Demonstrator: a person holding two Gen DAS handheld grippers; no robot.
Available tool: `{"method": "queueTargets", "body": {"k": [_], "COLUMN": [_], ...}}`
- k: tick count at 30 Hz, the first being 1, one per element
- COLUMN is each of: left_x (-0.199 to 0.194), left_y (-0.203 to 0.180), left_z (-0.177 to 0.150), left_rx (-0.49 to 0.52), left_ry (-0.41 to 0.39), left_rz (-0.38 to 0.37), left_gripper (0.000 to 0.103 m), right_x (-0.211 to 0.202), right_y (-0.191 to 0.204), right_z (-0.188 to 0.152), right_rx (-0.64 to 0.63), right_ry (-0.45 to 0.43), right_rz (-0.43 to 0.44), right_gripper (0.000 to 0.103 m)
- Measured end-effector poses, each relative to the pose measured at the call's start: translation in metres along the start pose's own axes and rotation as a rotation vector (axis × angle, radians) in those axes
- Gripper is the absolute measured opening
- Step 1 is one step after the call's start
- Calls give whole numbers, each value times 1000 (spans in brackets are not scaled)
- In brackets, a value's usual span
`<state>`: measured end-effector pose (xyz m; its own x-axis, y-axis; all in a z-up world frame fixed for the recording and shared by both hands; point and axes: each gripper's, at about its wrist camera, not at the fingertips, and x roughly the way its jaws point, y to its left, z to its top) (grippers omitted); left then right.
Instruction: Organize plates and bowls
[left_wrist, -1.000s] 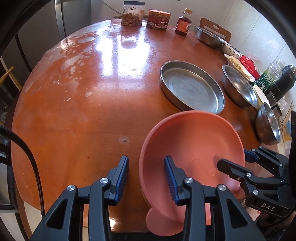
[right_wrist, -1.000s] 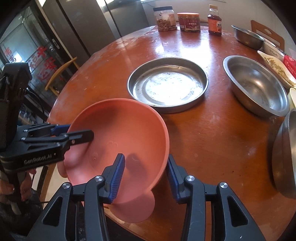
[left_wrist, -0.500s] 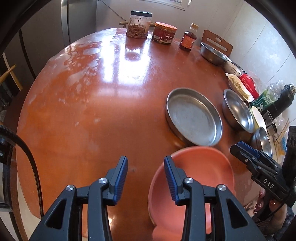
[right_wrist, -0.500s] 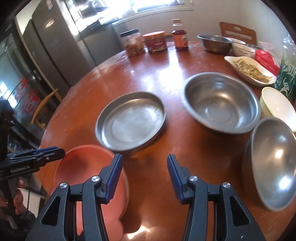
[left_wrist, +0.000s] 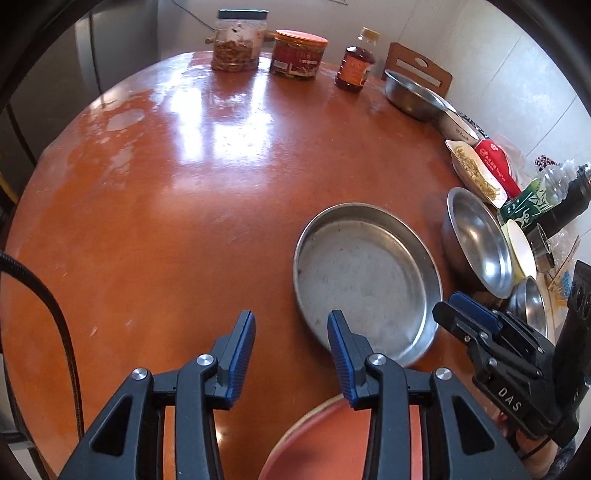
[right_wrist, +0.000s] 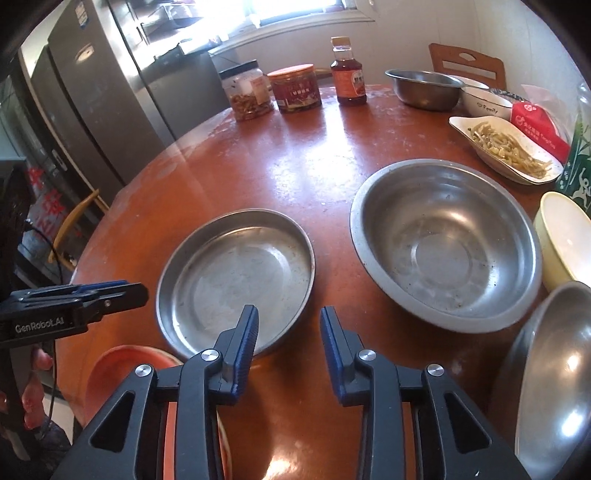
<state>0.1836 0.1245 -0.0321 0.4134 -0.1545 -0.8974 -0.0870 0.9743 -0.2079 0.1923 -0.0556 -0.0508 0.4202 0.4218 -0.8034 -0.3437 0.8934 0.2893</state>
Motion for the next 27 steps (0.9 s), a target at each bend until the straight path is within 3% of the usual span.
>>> {"method": "queueTargets", "body": {"k": [6, 11, 14, 18, 27], "left_x": [19, 29, 31, 32, 22], "left_y": [-2, -2, -6, -8, -7], "left_z": [9, 11, 11, 11, 13], "left_rx": [-5, 3, 19, 23, 16], "left_ry": [23, 33, 30, 27, 2], "left_rz": [-10, -31, -22, -27, -39], "left_gripper": [41, 23, 19, 18, 18], "right_x": [11, 19, 22, 25, 18], "right_y": [-3, -5, -6, -4, -1], "right_z": [4, 5, 5, 6, 11], "right_rx": [-1, -8, -9, -23, -37], "right_ry": [16, 27, 28, 26, 3], "right_rz": [-8, -12, -14, -7, -9], "right_gripper": [28, 27, 26, 18, 17]}}
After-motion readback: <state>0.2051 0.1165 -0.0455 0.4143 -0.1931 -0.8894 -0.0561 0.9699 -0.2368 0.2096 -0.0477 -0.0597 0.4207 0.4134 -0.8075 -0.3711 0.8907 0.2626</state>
